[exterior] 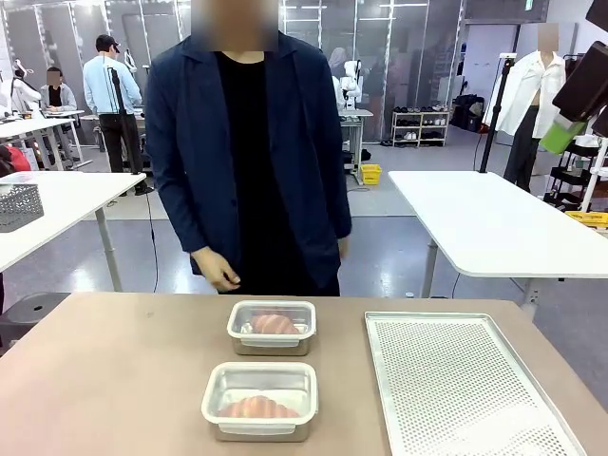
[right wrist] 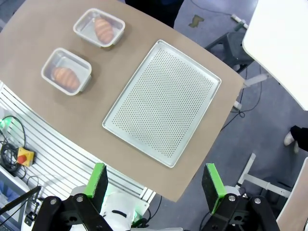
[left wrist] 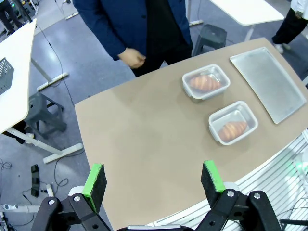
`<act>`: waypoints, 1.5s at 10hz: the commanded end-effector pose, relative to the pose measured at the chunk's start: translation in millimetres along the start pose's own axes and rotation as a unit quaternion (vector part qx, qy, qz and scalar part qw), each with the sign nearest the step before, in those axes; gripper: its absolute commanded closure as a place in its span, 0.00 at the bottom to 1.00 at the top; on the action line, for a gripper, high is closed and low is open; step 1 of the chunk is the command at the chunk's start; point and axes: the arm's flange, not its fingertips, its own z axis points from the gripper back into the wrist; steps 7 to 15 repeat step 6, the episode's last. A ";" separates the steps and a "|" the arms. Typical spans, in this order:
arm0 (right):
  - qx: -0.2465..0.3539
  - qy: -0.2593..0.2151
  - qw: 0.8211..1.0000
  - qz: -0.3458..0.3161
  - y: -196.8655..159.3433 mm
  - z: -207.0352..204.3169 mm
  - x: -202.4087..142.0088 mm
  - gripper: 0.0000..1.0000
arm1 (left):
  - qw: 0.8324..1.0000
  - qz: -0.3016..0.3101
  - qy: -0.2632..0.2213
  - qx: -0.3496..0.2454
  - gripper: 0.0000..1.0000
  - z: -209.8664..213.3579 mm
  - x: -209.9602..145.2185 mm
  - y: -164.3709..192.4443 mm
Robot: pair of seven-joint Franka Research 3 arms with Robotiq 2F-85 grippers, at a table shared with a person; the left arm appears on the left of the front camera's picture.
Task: Place the bread into the airtight container.
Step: Pick up a Butter Roll and place it into an empty Airtight Container.
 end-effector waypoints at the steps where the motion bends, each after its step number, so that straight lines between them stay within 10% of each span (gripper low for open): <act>1: -0.004 -0.003 1.000 -0.002 -0.3 -0.5 2.0 0.02 | 1.000 -0.005 -0.001 -0.003 0.00 0.4 1.5 0.4; 15: -0.004 -0.003 1.000 -0.002 -0.3 -0.5 2.0 0.02 | 1.000 -0.005 -0.001 -0.003 0.00 0.4 1.5 0.4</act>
